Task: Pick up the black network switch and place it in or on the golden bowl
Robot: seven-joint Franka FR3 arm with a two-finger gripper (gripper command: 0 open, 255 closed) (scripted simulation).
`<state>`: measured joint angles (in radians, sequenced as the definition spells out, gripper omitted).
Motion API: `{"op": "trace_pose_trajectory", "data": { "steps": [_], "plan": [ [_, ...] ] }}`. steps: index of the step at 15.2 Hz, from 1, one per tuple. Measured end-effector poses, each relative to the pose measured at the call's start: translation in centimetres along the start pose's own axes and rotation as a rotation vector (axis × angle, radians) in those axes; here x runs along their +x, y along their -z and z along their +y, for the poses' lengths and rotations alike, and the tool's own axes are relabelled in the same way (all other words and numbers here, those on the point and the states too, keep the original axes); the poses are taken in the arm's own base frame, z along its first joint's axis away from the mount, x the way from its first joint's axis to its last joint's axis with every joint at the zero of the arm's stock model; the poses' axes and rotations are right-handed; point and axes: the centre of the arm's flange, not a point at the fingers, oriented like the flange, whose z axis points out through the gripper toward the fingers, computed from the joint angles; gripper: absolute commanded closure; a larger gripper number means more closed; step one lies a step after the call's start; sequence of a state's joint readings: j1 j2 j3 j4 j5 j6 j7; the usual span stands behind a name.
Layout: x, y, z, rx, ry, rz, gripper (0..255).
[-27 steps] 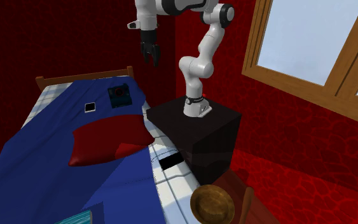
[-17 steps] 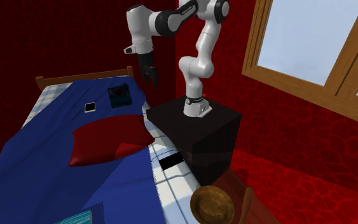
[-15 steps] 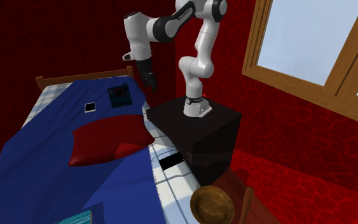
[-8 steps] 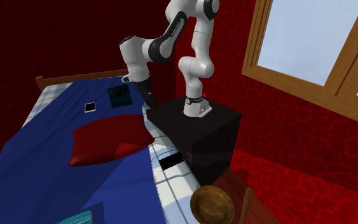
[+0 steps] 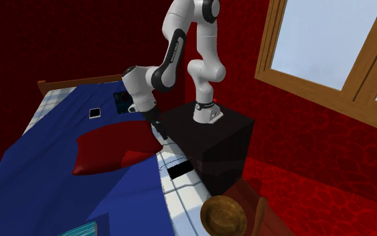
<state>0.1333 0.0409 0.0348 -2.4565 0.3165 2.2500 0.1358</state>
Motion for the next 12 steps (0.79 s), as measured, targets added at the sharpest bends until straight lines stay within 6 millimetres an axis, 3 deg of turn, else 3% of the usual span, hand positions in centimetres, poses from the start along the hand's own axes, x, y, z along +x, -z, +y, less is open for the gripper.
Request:
{"op": "trace_pose_trajectory", "data": {
  "steps": [7,12],
  "plan": [
    [4.0,-8.1,-2.5,0.048,-0.042,-0.073,0],
    [4.4,-11.4,-3.0,0.055,-0.048,-0.083,0]
  ]
}}
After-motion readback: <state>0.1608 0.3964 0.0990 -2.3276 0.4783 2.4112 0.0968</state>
